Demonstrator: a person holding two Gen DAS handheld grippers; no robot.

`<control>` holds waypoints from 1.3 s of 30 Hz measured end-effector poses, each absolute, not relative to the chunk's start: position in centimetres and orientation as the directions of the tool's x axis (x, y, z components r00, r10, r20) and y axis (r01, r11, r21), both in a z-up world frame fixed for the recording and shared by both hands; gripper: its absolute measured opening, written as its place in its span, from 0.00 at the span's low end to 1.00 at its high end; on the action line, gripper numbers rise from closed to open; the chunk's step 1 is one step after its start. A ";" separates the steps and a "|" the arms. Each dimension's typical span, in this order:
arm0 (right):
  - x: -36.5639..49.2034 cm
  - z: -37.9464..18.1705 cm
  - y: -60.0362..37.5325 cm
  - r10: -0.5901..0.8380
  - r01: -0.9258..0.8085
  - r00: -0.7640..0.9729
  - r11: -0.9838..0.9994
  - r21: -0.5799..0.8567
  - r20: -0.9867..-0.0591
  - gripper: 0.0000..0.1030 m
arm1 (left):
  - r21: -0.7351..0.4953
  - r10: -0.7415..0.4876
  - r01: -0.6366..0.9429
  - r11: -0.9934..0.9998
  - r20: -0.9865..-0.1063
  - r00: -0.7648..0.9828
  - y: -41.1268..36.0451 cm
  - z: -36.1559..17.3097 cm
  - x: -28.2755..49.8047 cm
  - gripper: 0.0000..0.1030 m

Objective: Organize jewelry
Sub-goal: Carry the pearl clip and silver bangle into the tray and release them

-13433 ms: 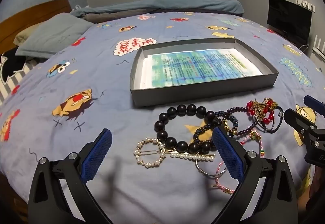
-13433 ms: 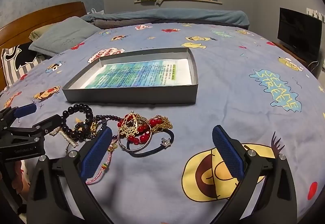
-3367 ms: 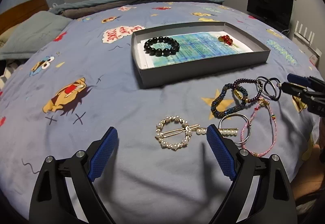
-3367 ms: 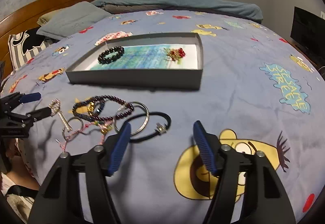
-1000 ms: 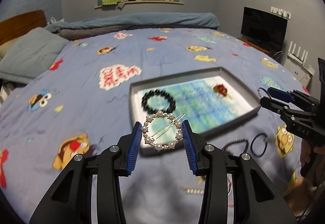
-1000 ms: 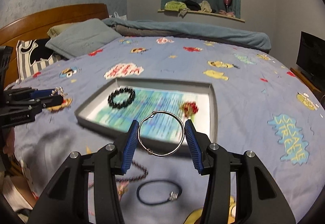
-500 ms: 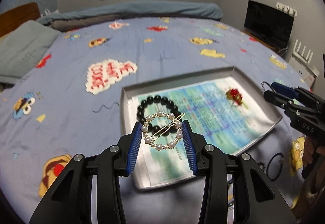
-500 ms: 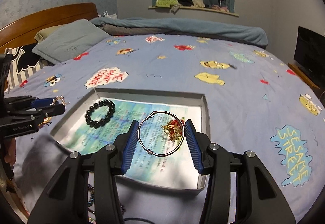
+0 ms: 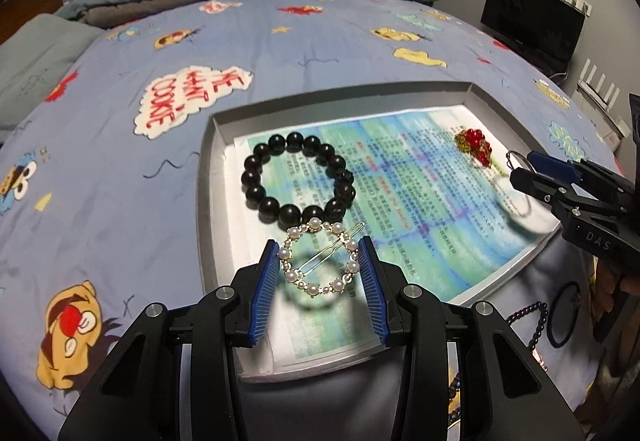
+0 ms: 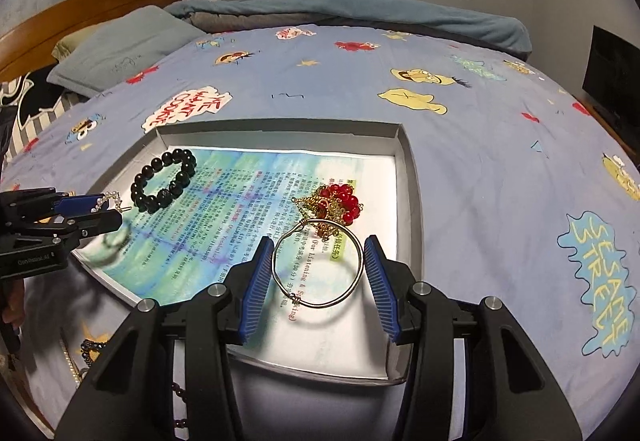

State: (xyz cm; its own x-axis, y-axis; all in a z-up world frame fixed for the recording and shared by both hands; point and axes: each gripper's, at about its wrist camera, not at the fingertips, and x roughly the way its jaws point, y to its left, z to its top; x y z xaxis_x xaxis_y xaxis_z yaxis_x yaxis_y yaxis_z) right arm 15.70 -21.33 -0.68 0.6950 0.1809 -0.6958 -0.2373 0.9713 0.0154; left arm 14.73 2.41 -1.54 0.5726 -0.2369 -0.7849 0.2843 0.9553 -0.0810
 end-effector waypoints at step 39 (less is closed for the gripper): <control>16.6 -1.7 -19.7 0.150 -0.251 0.670 0.967 -0.032 -0.727 0.48 | -0.050 -0.219 0.296 0.954 -0.792 0.571 1.8 -2.9 15.0 0.50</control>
